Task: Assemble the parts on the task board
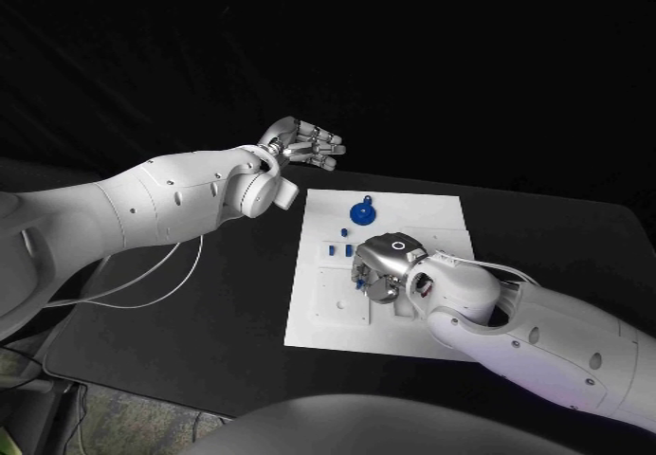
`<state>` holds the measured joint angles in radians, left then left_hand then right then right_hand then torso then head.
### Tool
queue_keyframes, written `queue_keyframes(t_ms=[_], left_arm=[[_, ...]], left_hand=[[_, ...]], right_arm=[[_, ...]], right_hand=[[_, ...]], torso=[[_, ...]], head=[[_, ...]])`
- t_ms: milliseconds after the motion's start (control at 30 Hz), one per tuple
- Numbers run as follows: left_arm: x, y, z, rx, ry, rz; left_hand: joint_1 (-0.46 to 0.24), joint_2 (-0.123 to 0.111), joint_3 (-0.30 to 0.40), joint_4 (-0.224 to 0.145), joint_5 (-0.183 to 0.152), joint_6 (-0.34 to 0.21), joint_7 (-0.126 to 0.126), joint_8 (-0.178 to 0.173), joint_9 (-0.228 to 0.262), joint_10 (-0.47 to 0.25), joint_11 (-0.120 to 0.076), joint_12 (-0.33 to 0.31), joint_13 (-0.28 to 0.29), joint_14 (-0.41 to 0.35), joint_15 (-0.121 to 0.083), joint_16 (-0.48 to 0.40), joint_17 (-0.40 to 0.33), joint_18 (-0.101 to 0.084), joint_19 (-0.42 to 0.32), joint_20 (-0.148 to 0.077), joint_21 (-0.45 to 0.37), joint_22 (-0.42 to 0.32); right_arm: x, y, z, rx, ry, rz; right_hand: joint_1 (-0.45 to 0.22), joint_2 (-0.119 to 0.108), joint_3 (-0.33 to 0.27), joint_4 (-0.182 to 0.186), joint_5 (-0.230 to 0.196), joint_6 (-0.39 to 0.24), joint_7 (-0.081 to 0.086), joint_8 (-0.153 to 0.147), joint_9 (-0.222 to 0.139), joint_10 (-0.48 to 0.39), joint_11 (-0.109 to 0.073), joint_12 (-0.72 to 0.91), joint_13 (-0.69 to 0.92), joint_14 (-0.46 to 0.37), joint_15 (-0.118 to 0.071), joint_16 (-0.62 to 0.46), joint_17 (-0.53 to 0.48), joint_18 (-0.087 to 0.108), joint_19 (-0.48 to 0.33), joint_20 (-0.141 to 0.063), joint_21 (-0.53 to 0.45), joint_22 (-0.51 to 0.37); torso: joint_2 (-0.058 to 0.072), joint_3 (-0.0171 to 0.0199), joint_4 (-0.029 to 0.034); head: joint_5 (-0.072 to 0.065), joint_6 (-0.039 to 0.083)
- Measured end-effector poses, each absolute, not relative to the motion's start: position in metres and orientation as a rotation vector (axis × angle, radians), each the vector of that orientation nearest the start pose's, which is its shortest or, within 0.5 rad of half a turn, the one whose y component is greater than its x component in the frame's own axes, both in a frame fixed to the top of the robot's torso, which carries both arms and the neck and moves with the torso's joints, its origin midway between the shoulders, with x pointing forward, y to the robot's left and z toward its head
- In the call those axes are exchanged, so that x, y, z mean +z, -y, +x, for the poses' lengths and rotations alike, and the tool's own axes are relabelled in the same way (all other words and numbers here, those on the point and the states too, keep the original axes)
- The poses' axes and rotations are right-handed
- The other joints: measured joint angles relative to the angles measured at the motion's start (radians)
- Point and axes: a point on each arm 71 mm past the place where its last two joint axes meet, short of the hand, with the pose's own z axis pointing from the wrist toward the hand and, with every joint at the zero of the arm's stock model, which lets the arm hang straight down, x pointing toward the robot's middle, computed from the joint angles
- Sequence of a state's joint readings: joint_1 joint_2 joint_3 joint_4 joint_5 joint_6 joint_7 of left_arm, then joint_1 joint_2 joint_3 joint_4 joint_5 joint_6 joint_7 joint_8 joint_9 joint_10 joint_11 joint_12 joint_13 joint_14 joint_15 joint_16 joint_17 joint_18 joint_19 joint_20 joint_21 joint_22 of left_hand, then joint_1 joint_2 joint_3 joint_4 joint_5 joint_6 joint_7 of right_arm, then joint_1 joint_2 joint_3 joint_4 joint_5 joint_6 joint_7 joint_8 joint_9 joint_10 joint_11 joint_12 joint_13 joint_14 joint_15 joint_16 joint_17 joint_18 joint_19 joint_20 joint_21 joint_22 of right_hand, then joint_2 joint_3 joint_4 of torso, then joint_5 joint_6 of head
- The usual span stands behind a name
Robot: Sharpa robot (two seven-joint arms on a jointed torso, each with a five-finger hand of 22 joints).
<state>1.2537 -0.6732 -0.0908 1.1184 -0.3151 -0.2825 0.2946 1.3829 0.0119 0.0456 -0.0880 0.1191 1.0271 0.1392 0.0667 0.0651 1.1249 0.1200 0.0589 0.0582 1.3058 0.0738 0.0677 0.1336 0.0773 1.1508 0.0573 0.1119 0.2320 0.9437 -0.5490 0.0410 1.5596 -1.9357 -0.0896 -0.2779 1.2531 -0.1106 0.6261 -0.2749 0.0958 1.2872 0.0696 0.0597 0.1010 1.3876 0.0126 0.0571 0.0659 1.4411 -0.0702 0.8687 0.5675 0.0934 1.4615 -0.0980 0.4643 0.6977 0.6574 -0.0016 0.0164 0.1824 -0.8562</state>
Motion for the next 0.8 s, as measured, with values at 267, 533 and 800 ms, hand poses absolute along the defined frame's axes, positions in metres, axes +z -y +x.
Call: queue_keyframes(t_ms=[267,533,800], left_arm=[[-0.1901,-0.2428,0.5597,-1.191,-1.507,-0.828],[-0.1902,-0.2428,0.5597,-1.192,-1.508,-0.828],[-0.1902,-0.2428,0.5596,-1.193,-1.509,-0.828]], left_hand=[[0.0,0.0,0.0,0.0,0.0,0.0,0.0,0.0,0.0,-0.001,0.001,0.0,0.0,0.0,0.0,0.0,-0.001,0.0,0.0,0.0,0.0,-0.001],[0.0,0.0,0.0,0.0,0.0,0.0,0.0,0.0,0.0,-0.001,0.001,0.0,0.0,0.0,0.0,0.0,-0.001,0.0,0.0,0.0,0.0,-0.001],[0.0,0.0,0.003,0.002,0.0,0.0,0.0,0.0,0.0,-0.001,0.001,0.0,0.0,-0.003,0.003,0.0,-0.001,0.0,-0.004,0.004,0.0,-0.006]], right_arm=[[-0.2624,0.0438,0.4099,0.63,-1.752,-0.609],[-0.2627,0.0442,0.4107,0.626,-1.753,-0.609],[-0.2636,0.0421,0.4101,0.627,-1.753,-0.615]], right_hand=[[0.0,0.0,-0.001,-0.001,0.0,-0.002,-0.001,0.0,0.0,0.0,0.0,0.0,0.0,0.0,0.0,0.0,0.0,0.0,0.0,0.0,0.0,0.0],[0.0,0.0,-0.001,-0.001,0.0,-0.001,-0.001,0.001,0.0,0.002,-0.002,-0.001,0.0,-0.001,0.001,0.0,0.001,0.001,0.0,0.0,-0.006,0.004],[0.0,0.0,-0.001,-0.001,0.0,0.001,0.001,0.001,0.0,0.002,-0.002,-0.001,0.0,-0.001,0.001,0.0,0.001,0.004,0.0,0.0,-0.011,0.008]], torso=[[0.0,0.0006,-0.0001],[0.0,0.0005,-0.0002],[0.0,0.0002,-0.0002]], head=[[0.001,-0.003],[0.0,-0.006],[0.002,-0.01]])
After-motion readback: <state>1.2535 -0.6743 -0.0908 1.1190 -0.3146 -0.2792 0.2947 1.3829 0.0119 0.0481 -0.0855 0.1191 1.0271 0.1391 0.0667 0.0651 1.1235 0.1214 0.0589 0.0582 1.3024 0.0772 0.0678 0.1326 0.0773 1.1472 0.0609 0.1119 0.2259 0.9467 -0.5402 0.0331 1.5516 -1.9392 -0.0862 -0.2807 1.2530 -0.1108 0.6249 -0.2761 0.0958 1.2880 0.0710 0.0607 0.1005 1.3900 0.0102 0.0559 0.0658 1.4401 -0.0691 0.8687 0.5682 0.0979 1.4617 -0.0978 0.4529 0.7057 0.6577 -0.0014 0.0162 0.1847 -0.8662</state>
